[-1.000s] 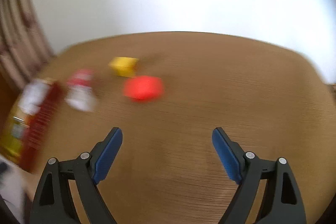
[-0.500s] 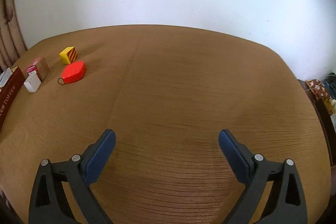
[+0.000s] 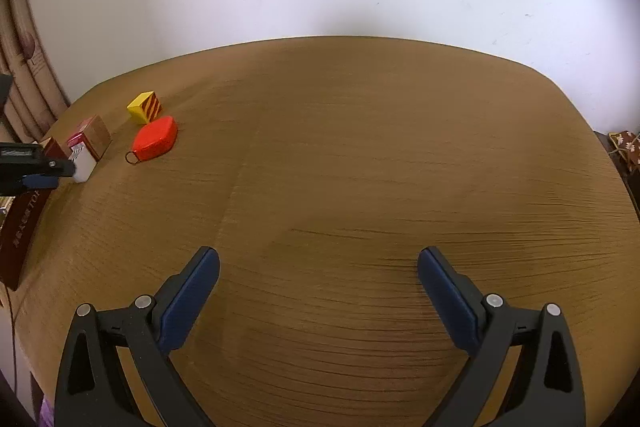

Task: Organize rigid objects
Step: 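Move the left gripper to the zigzag cube and grasp it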

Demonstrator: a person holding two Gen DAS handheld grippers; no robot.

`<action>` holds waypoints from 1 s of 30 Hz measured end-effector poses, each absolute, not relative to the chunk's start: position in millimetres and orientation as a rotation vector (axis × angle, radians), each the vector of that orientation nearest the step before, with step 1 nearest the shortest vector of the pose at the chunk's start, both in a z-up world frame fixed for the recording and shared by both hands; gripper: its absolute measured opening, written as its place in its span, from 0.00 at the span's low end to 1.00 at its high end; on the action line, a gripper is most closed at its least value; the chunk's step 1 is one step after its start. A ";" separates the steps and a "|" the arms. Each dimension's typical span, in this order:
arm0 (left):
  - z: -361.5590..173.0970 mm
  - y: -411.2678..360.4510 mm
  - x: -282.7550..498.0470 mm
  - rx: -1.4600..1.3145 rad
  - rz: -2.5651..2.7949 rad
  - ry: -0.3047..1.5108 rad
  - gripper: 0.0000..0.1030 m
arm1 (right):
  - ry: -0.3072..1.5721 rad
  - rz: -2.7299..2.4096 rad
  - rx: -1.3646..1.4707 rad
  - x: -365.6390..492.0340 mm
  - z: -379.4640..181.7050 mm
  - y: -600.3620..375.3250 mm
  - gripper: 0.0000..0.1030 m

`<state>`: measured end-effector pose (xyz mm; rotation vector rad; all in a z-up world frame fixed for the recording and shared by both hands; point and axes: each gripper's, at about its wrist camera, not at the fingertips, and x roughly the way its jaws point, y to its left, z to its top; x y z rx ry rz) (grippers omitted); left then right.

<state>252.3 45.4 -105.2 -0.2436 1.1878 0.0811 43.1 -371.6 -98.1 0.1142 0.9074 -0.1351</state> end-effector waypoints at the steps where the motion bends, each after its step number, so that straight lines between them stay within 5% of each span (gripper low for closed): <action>1: -106.6 46.1 252.4 -0.247 0.086 1.185 0.58 | 0.913 -0.130 0.114 43.7 -98.7 -371.3 0.96; 30: -113.7 64.7 304.4 -0.442 0.104 1.198 0.58 | 0.940 -0.099 0.103 40.8 -100.2 -371.5 0.98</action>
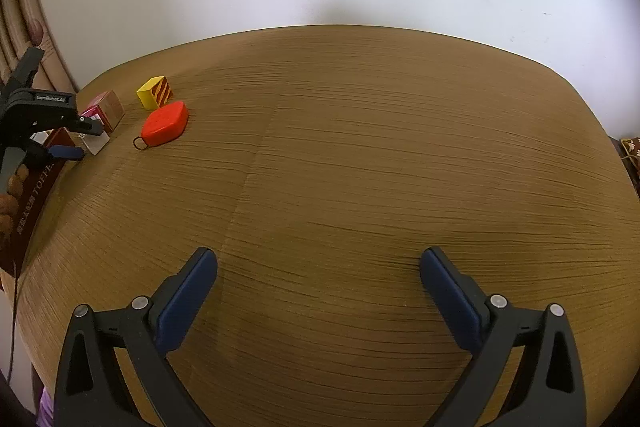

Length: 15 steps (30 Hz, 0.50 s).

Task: Organize rigid objects
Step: 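Move the left gripper to the zigzag cube and grasp it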

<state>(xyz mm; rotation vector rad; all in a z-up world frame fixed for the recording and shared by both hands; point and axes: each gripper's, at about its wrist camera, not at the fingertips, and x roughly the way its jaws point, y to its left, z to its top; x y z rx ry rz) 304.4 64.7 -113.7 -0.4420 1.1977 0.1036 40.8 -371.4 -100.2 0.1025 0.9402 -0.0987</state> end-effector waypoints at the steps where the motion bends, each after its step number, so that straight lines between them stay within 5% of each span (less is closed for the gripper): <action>1: -113.3 65.0 305.3 -0.435 0.104 1.199 0.58 | 0.940 -0.099 0.103 40.7 -100.2 -371.8 0.98; 7: -111.6 58.3 306.8 -0.389 0.075 1.166 0.58 | 0.941 -0.105 0.108 40.9 -100.2 -371.1 0.98; 10: -108.5 52.2 303.2 -0.397 0.051 1.144 0.31 | 0.941 -0.105 0.108 41.1 -100.2 -370.7 0.98; 15: -102.8 52.0 287.2 -0.406 0.022 1.114 0.29 | 0.943 -0.106 0.108 41.0 -100.4 -370.9 0.99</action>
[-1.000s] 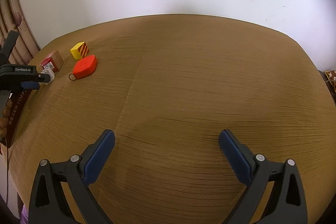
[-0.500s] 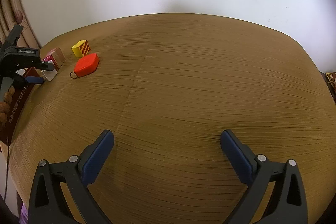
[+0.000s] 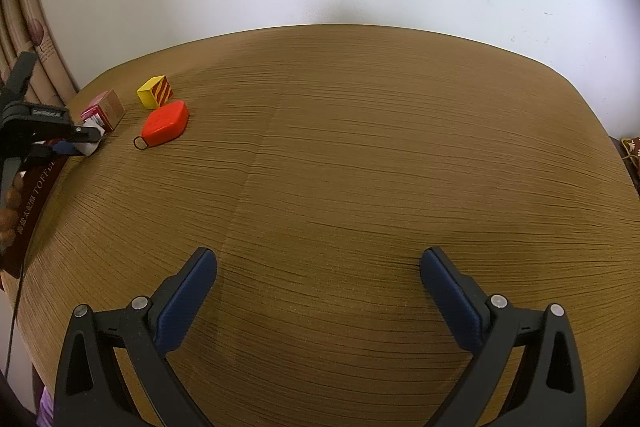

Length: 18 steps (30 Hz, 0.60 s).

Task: Organize rigid objects
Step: 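Move the left gripper to the zigzag cube and grasp it, then carry the zigzag cube into the gold tin and open the left gripper while the right grasps the red case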

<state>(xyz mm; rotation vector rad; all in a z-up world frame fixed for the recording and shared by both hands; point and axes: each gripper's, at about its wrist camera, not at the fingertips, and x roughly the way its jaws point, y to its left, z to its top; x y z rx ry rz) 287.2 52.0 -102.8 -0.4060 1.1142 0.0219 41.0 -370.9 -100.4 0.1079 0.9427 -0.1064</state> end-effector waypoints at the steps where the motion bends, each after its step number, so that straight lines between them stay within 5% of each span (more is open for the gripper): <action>1: -99.5 50.8 280.6 -0.407 0.007 1.106 0.29 | 0.942 -0.107 0.108 40.9 -100.2 -370.8 0.99; 18: -59.7 75.2 166.9 -0.422 -0.074 1.062 0.29 | 0.859 0.102 0.104 82.7 -74.4 -316.4 0.99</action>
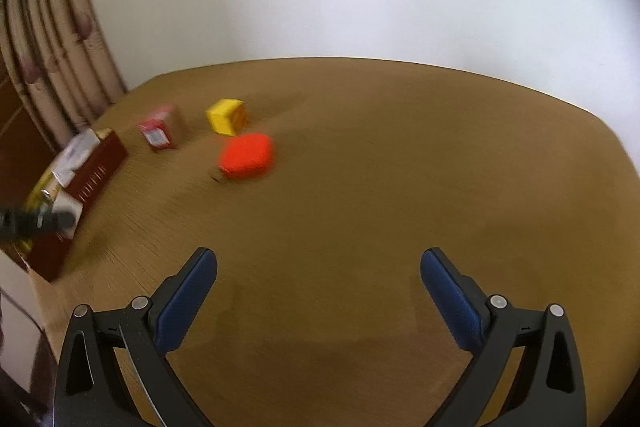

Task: Organize rigid objects
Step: 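Carry the zigzag cube into the gold tin and open the left gripper while the right grasps the red case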

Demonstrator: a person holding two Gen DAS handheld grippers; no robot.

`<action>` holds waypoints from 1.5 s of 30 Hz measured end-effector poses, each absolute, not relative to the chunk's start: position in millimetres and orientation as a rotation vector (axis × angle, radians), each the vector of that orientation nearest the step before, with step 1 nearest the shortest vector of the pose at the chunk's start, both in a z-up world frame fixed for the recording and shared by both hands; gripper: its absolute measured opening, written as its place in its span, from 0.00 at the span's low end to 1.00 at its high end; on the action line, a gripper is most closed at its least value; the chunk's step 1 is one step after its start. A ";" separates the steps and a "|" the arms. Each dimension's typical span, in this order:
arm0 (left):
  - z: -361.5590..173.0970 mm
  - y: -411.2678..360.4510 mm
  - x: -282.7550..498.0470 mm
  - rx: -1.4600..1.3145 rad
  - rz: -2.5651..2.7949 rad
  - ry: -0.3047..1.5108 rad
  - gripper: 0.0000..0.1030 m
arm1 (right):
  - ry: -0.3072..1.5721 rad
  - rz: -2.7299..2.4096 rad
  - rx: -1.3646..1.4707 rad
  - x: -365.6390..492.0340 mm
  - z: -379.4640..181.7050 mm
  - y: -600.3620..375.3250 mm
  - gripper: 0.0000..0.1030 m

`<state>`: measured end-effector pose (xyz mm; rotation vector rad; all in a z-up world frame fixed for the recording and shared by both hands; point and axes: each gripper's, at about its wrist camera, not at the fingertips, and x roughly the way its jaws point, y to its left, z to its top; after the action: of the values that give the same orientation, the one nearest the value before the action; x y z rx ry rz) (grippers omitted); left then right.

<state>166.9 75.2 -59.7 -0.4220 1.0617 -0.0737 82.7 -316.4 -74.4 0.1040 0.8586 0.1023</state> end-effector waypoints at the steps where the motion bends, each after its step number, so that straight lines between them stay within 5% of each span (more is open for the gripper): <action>1: -57.3 77.8 157.6 -0.433 -0.068 1.052 0.29 | 0.856 0.111 0.120 91.5 -73.4 -311.8 0.99; 13: -28.5 156.9 117.7 -0.441 0.082 0.969 0.30 | 0.930 0.089 0.046 173.0 -89.2 -267.7 0.95; 23: -43.1 181.5 119.4 -0.407 0.158 0.979 0.30 | 0.999 0.064 0.020 189.3 -109.0 -259.3 0.72; 29: -58.0 182.7 128.4 -0.361 0.166 1.014 0.30 | 1.017 0.056 -0.041 192.4 -109.1 -251.1 0.43; 45: -43.6 179.6 98.7 -0.299 0.243 0.992 0.38 | 1.022 0.099 0.178 168.7 -96.8 -270.9 0.43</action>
<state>98.7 179.6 -43.6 -0.2988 0.9923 0.2426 168.7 -270.9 -96.8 0.1783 1.0221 0.0989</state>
